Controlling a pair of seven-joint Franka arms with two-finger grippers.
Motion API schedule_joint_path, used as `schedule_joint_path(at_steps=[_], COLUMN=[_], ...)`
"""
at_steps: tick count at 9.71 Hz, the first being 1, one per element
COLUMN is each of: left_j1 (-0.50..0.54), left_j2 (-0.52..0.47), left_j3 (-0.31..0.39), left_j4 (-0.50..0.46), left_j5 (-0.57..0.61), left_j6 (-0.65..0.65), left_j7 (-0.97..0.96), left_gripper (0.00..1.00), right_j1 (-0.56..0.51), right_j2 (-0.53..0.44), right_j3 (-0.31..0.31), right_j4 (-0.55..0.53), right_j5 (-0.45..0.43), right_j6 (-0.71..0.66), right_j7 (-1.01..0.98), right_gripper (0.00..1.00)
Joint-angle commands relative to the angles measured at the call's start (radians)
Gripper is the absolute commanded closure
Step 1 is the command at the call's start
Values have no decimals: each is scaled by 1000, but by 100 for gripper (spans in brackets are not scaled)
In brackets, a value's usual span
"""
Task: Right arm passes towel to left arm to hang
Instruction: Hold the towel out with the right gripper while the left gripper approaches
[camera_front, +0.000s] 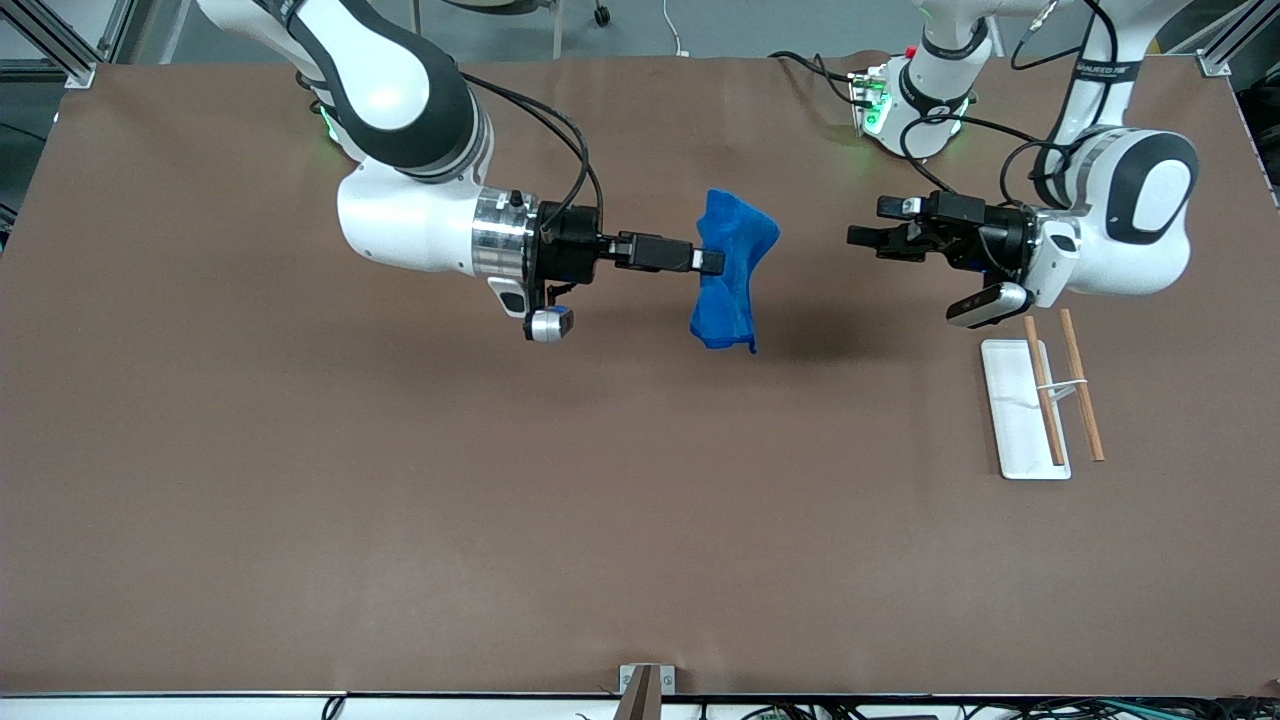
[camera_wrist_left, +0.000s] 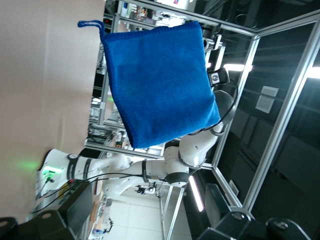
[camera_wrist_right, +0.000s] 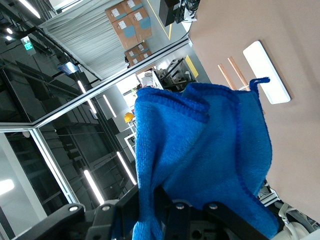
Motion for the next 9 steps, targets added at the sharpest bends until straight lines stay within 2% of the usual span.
schedule_joint_path(at_steps=[1,3,5,9], left_j1=[-12,-12,-12,-13], left_j2=[9,23,44,63], left_j3=[-59,-134,-204,-222], left_j4=[-75,-79,-79,-69], left_j5=[-124,-189,-255,-419], left_j6=[72,170,236,256], left_j7=[52,70,99,118], left_gripper=[11,13,13,13], right_j1=[0,8,28,28], right_j2=[13,13,5,4], right_j3=[5,7,7,7], right_j4=[11,13,11,10], right_j5=[38,42,128,125], right_j6=[4,6,7,21], right_j7=[-33,-28,-39,-41], right_gripper=[100,100,100,100])
